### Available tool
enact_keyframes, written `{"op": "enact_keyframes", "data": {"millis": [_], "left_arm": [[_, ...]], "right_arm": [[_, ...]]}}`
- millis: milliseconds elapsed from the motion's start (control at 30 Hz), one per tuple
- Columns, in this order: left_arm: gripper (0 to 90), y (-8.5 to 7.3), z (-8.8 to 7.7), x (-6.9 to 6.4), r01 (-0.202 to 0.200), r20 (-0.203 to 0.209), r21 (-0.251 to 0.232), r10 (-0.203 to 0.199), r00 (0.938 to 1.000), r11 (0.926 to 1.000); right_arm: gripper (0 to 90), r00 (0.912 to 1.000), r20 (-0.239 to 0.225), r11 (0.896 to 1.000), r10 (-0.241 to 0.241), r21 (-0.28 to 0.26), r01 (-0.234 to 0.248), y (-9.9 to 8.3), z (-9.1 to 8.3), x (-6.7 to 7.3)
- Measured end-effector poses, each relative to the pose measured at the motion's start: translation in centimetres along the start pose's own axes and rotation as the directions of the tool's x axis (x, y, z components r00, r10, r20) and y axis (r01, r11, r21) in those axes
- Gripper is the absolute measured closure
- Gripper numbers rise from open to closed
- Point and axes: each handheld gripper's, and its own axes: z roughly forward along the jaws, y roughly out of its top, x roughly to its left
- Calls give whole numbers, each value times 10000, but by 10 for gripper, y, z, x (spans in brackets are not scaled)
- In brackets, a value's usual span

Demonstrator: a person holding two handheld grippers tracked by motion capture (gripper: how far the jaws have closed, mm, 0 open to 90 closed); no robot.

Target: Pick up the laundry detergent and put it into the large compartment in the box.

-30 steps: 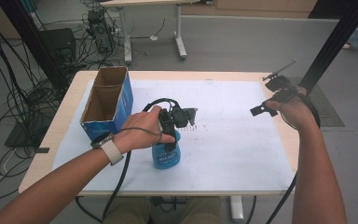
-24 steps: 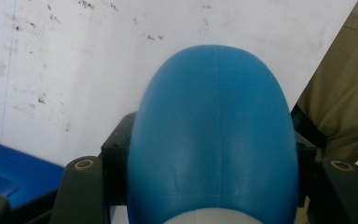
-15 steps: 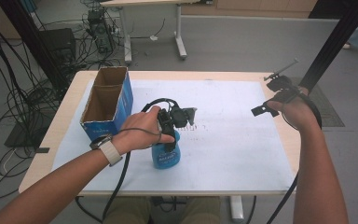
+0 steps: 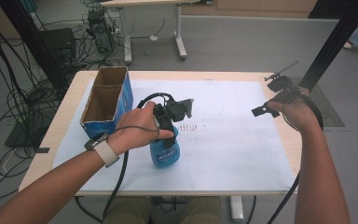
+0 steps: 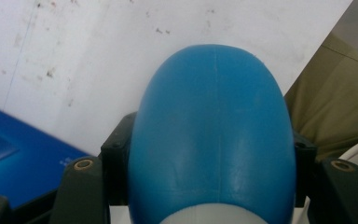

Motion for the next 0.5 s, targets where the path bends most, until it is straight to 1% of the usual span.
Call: {"op": "enact_keyframes", "data": {"millis": [33,133,233,267,300,400,467,500], "left_arm": [[383,-2,-6,2,240,-8,1,-240,9997,9997],[383,-4,-13,4,436,-68,44,-435,9990,9990],[383,-5,-19,6,751,-122,122,-749,9971,9971],[383,-5,-19,6,751,-122,122,-749,9971,9971],[383,-5,-23,7,944,-148,185,-941,9955,9954],[383,-5,-26,8,1055,-154,197,-1052,9943,9942],[383,-6,-30,10,1237,-167,206,-1234,9922,9921],[383,-6,-30,10,1237,-167,206,-1234,9922,9921]], "right_arm": [[112,10000,-8,10000,2,-5,-2,0,0,0],[111,10000,-14,10000,-56,-32,56,1,0,1],[111,10000,-31,10000,-78,-51,78,2,0,2],[112,9999,-34,9999,-100,-59,100,3,0,3],[111,9999,-32,9999,-116,-59,116,3,0,3],[111,9999,-36,9999,-140,-83,140,4,-1,4],[112,9999,-26,9999,-140,-85,140,5,-1,4],[112,9999,-26,9999,-140,-85,140,5,-1,4]]}}
